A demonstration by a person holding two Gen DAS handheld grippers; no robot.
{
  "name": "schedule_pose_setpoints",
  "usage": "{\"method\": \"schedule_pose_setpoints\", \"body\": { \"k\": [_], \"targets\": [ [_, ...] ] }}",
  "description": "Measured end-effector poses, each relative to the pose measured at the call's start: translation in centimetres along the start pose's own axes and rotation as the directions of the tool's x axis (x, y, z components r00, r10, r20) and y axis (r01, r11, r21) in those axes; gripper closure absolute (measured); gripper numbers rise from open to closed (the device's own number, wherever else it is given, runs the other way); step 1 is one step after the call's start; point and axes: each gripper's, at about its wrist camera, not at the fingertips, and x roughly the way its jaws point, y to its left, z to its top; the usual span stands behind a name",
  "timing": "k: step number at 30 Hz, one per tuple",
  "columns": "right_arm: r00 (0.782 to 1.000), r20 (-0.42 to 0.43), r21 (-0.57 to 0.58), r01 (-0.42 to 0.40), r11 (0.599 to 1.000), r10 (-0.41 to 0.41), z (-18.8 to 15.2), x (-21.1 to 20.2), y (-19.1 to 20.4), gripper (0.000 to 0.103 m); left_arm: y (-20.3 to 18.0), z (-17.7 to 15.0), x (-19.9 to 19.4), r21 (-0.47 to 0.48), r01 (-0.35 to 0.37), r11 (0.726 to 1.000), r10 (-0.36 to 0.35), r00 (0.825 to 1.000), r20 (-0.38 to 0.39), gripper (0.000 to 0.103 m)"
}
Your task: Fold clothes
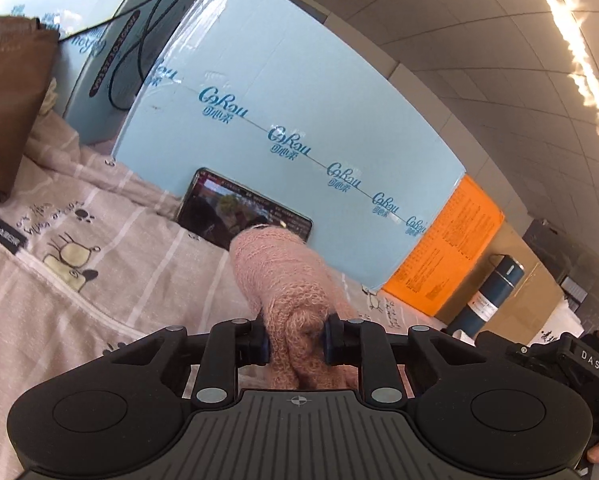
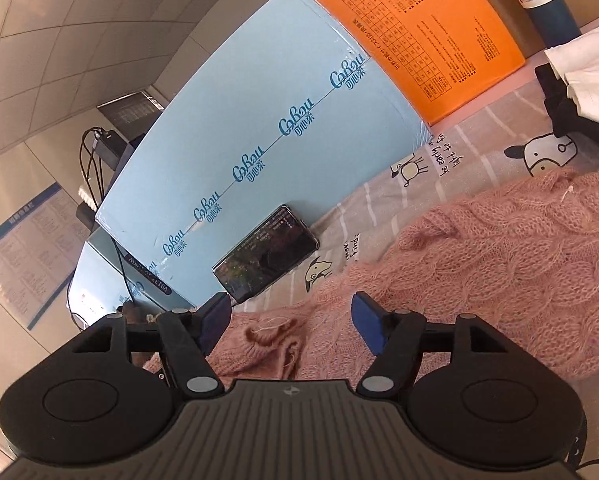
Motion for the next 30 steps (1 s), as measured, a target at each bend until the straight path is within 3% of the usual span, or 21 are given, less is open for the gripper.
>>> {"method": "schedule_pose_setpoints", "body": {
  "k": [3,6,9,12,16,20,25,30],
  "targets": [
    [1.0,0.01,-0.001,0.006,1.0,-0.006,0.2,-0.4,0.0,0.036,-0.6,0.7,-1.0,0.111,-0.08,0.991,0.074,0.996,0.059,0.083],
    [1.0,0.018,0.004,0.013,1.0,-0.013,0.3,-0.7,-0.1,0.036,-1.2,1.4,-1.9,0.211,-0.168,0.963,0.144,0.982,0.125,0.083],
    [1.0,0.023,0.007,0.008,1.0,-0.008,0.3,-0.9,-0.1,0.036,-1.8,2.0,-2.8,0.302,-0.258,0.918,0.205,0.959,0.198,0.083],
    [1.0,0.025,0.006,0.002,1.0,-0.002,0.3,-1.1,0.0,0.034,-2.4,2.7,-3.7,0.382,-0.349,0.856,0.255,0.927,0.276,0.083],
    [0.999,0.035,0.012,-0.011,1.0,0.011,0.4,-1.5,0.0,0.034,-5.6,1.0,-3.0,0.465,-0.242,0.851,0.143,0.961,0.238,0.082],
    [0.998,0.042,0.029,-0.049,0.998,0.048,0.4,-2.2,-0.2,0.031,-8.9,-0.8,-2.3,0.541,-0.128,0.831,0.029,0.982,0.188,0.082],
    [0.993,0.051,0.056,-0.114,0.992,0.111,0.5,-2.8,-0.5,0.028,-12.7,-3.3,-1.3,0.612,0.024,0.79,-0.103,0.99,0.094,0.078],
    [0.986,0.008,0.076,-0.164,0.984,0.164,0.3,-2.5,-0.5,0.024,-13.6,-5.7,-0.1,0.631,0.143,0.762,-0.153,0.988,-0.039,0.076]
  ]
}}
